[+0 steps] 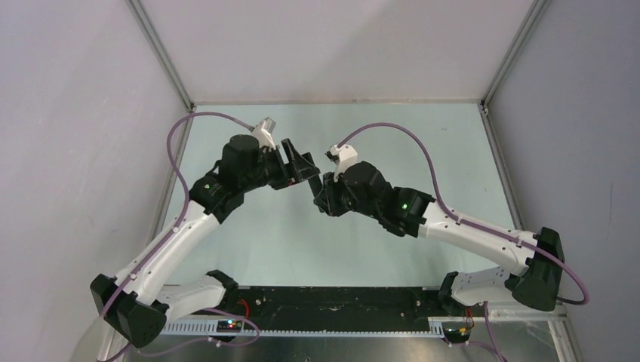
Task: Load the batteries into the remote control
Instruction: Adjust the remote control.
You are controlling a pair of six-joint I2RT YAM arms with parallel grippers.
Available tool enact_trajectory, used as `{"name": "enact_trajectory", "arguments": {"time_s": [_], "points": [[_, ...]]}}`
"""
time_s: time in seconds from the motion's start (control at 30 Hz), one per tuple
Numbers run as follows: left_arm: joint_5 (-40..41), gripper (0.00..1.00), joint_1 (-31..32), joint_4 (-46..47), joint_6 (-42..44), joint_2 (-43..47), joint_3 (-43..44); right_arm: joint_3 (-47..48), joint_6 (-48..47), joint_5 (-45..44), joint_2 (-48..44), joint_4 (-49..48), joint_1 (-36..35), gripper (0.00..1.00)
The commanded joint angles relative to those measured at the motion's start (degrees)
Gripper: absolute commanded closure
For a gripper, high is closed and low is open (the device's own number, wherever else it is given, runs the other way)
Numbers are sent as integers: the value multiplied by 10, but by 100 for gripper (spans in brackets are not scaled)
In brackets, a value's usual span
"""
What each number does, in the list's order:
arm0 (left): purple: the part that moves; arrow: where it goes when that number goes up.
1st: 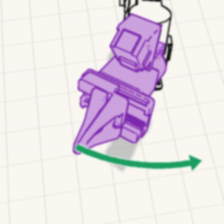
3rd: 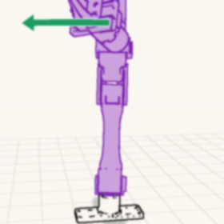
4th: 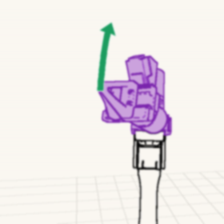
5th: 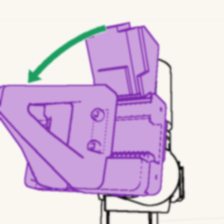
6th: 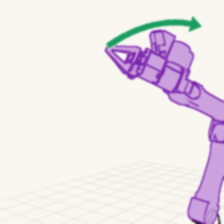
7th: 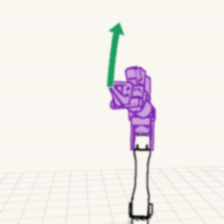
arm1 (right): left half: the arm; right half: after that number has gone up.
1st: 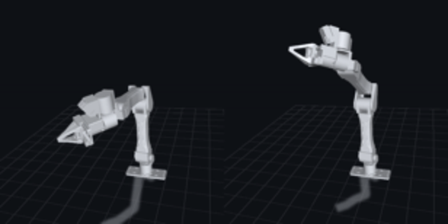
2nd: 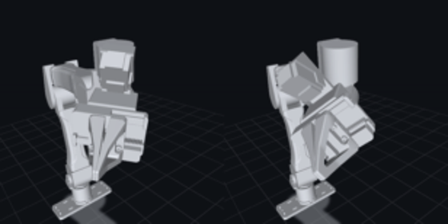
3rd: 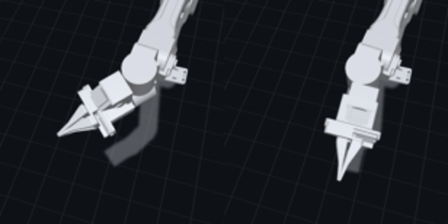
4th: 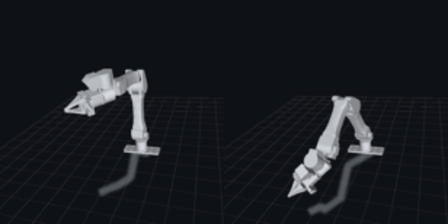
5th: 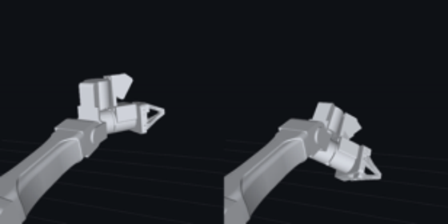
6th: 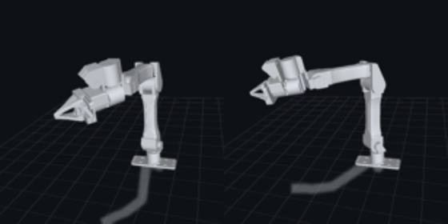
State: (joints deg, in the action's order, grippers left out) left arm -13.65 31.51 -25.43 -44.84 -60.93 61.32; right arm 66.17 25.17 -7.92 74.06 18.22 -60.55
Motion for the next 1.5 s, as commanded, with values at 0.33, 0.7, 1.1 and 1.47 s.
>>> {"name": "enact_trajectory", "arguments": {"time_s": [0.33, 0.7, 1.1, 1.47], "points": [[-6, 54, 6, -5, 10, -32, 30, 38, -8, -5, 9, -28, -12, 87], [-27, 89, 6, -5, 9, -41, 26, 39, 24, 31, 10, -25, 5, 61], [-119, 93, 4, -5, 117, -26, 61, 10, 45, 233, -70, -62, 73, 0], [-181, 92, 1, -5, 173, 18, 93, -84, 89, 320, -144, -197, 113, 1]]}}
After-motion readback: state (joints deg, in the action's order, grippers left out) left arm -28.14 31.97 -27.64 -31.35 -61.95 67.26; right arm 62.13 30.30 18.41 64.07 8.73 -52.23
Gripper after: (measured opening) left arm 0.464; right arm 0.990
